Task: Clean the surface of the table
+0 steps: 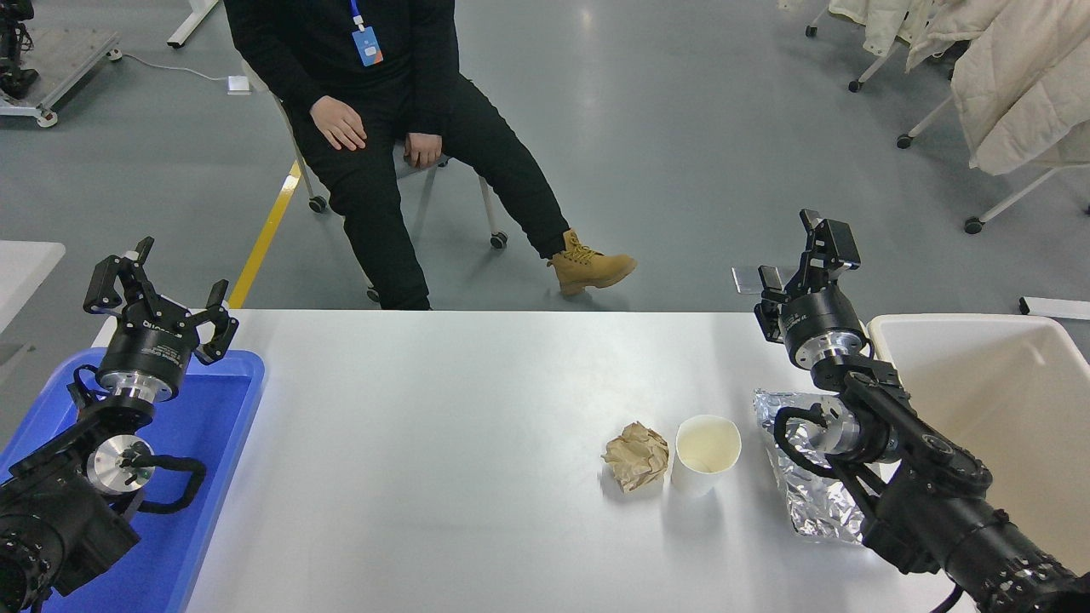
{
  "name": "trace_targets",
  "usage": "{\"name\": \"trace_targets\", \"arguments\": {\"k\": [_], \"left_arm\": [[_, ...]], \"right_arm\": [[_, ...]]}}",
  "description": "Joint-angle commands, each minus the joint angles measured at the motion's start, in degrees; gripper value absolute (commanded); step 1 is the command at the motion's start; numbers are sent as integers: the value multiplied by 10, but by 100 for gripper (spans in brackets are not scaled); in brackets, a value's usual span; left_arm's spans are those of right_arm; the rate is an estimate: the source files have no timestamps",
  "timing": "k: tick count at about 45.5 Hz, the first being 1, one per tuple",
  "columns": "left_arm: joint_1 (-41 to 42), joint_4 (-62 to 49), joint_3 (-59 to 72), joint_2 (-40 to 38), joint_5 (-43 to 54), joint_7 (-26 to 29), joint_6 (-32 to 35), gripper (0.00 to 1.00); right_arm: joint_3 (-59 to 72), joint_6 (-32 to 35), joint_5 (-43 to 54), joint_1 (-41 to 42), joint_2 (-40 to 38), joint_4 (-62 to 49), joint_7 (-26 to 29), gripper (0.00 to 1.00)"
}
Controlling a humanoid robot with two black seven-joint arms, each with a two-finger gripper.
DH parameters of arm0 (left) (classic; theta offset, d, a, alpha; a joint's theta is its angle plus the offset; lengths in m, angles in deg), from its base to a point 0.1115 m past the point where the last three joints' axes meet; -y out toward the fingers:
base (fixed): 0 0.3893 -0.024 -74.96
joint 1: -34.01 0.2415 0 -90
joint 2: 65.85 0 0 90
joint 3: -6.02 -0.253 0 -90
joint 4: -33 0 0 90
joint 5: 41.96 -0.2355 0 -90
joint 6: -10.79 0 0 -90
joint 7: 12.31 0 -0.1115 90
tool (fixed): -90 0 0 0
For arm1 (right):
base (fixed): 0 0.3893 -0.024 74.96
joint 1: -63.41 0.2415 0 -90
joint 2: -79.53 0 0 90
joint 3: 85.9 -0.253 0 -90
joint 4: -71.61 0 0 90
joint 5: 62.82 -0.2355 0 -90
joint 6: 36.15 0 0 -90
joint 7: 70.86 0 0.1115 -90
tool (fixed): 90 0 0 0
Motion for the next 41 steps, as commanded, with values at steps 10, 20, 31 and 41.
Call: {"name": "trace_targets", "arguments": {"k": [10,20,31,41], "left_arm": [[1,0,1,0,0,0,0,100],[0,0,1,0,0,0,1,100],[0,-1,1,0,0,0,0,100],[0,0,1,0,0,0,0,100]], "right_arm": [[0,0,0,2,-2,-1,-1,100],[2,0,0,9,-2,-4,0,100],[4,0,0,10,-3,-8,0,100],[5,1,0,15,-16,-3,1,100]]}}
